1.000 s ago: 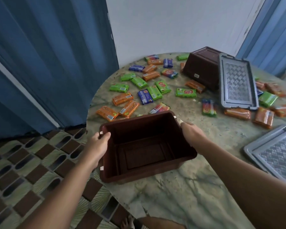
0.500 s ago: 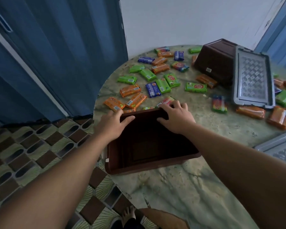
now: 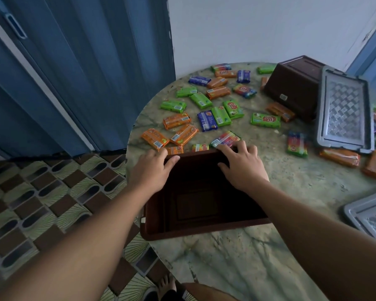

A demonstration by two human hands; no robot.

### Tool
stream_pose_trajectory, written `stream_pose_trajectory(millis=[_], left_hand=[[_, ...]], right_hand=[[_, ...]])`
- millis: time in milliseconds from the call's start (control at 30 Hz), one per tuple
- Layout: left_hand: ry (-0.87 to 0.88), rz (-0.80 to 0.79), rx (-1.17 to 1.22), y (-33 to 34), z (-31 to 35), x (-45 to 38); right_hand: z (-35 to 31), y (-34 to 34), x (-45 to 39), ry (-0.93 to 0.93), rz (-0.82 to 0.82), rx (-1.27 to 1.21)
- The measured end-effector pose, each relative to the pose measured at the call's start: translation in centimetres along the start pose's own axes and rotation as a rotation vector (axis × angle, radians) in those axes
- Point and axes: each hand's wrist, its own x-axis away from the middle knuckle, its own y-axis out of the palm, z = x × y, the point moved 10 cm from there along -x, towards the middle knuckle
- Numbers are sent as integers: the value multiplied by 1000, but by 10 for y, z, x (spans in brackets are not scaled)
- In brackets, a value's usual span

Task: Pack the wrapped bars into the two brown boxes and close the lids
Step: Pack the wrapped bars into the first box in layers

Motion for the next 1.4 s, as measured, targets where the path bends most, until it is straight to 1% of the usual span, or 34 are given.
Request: stream_pose_trajectory(millis=[167, 267, 367, 433, 500, 567, 733, 833, 933, 1067, 1167, 1233, 1400], left_hand=[[-22, -61, 23, 0, 1, 1], [-91, -179, 126, -1, 3, -3], [-132, -283, 108, -5, 9, -17], [-140, -273, 137, -7, 12, -33], [-157, -244, 169, -6, 10, -52], [-181, -268, 147, 2, 7, -68], [-237, -503, 0, 41, 1, -93], [-265, -577, -47, 52, 0, -104], [-286, -629, -87, 62, -5, -109], [-291, -628, -109, 80, -12, -114], [-361, -620, -44, 91, -17, -110], [-378, -604, 6, 94, -16, -111], [-272, -499, -16, 91, -2, -120]], right_hand=[[-1, -3, 1, 24, -20, -29], [0, -7, -2, 98, -25, -84], [-7, -20, -12, 110, 27, -87], [-13, -28, -26, 89, 47, -112], [-21, -27, -45, 68, -13, -183], [-32, -21, -63, 29, -106, -182], [-52, 12, -103, -7, -323, -30], [-55, 41, -125, 0, -440, 12], [-49, 58, -138, 57, -484, 51], [-45, 77, -143, 109, -541, 121], [-50, 84, -144, 114, -525, 161], [-52, 89, -145, 114, -523, 179], [-58, 100, -146, 153, -590, 133]])
